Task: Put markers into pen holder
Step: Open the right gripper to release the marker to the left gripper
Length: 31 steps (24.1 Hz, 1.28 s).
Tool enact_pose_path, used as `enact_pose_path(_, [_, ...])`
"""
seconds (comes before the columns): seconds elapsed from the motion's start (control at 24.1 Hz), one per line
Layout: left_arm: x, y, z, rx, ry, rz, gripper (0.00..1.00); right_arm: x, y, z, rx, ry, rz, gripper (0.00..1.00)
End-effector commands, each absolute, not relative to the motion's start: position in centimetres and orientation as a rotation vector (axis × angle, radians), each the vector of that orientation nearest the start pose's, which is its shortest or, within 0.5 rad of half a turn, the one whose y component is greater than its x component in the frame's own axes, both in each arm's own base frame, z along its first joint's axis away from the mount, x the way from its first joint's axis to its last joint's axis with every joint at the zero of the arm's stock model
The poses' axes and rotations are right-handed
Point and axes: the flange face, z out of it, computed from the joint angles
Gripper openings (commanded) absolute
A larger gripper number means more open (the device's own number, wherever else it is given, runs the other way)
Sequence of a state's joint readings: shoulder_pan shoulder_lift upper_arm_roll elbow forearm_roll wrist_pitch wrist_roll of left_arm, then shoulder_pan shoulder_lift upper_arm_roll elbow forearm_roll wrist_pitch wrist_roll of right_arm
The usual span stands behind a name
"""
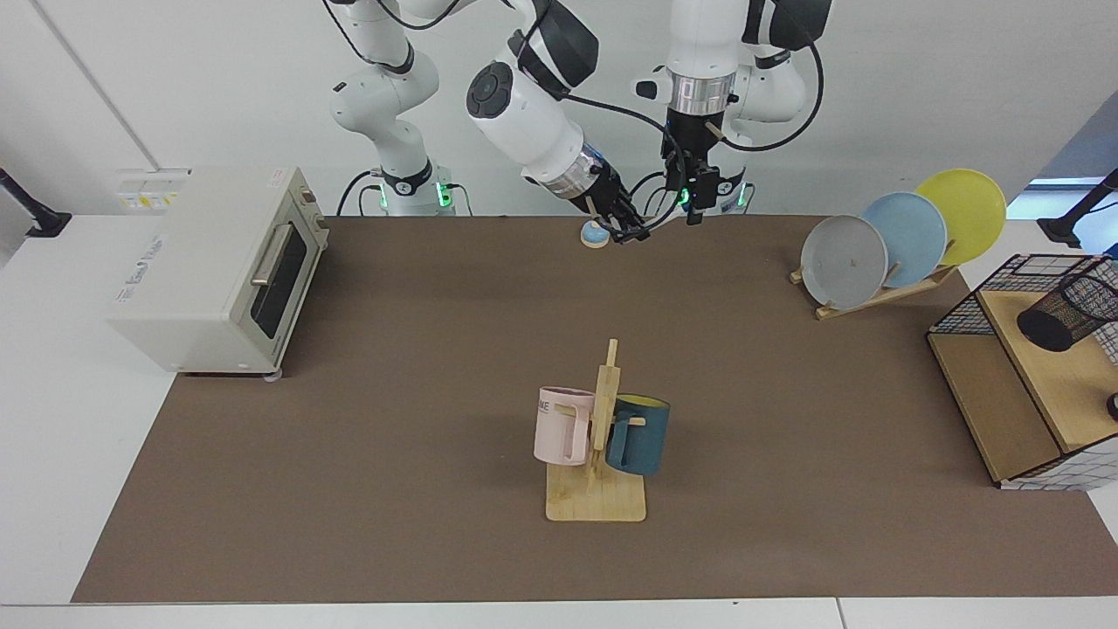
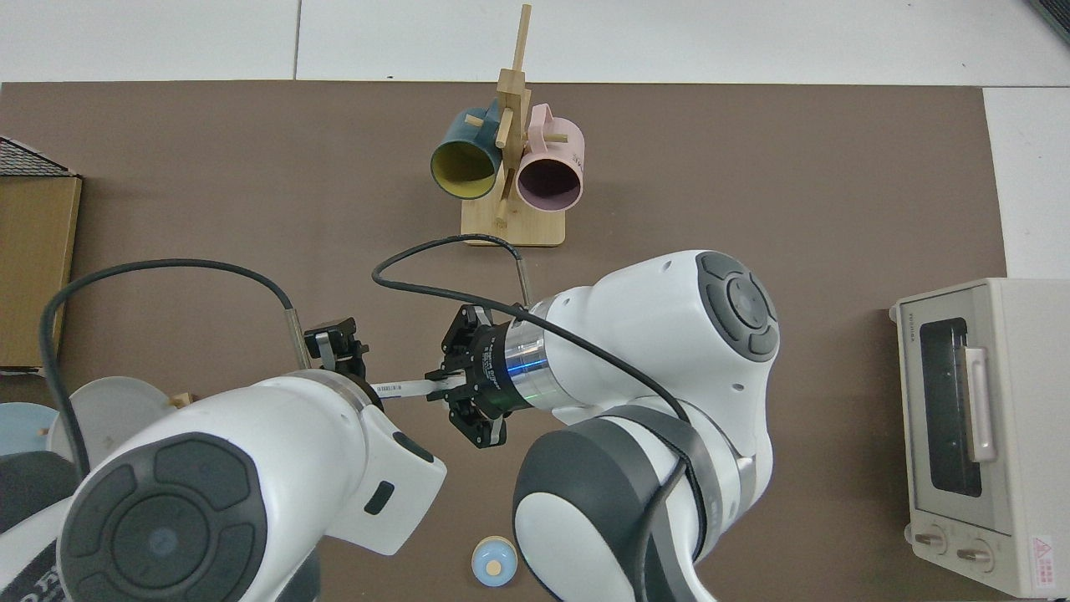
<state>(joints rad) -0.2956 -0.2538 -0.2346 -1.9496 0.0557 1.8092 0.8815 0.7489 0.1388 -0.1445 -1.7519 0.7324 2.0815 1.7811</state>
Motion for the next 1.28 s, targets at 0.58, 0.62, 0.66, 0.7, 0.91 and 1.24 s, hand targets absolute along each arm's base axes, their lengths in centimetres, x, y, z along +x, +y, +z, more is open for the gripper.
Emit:
enact_pose_path(0.58, [42.2,-25.6,59.5,-2.312,1.947,-0.118,0.0,49.3,38.5,51.9,-1.938,1.741,0.725,0.0])
enact_pose_path(0.62, [42.3,-25.5,59.5,-2.313,1.946,-0.118,0.0,49.2,38.6,51.8,-1.955,1.722,0.724,0.0])
enact_pose_path(0.66, [42.3,-25.5,59.5,-2.314,1.944,-0.12,0.0,49.1,38.7,51.8,-1.969,1.703,0.72,0.0])
enact_pose_path(0.7, [42.4,-25.3,59.7,-2.316,1.942,-0.125,0.0,49.1,38.6,51.9,-1.983,1.684,0.717,0.01])
enact_pose_path(0.91, [42.7,-24.3,59.9,-2.338,1.925,-0.097,0.0,48.7,38.5,51.7,-2.083,1.617,0.684,1.0])
enact_pose_path(1.24, [44.9,-17.5,59.3,-2.494,1.8,0.013,0.0,48.5,35.5,52.8,-2.329,1.369,0.604,1.0])
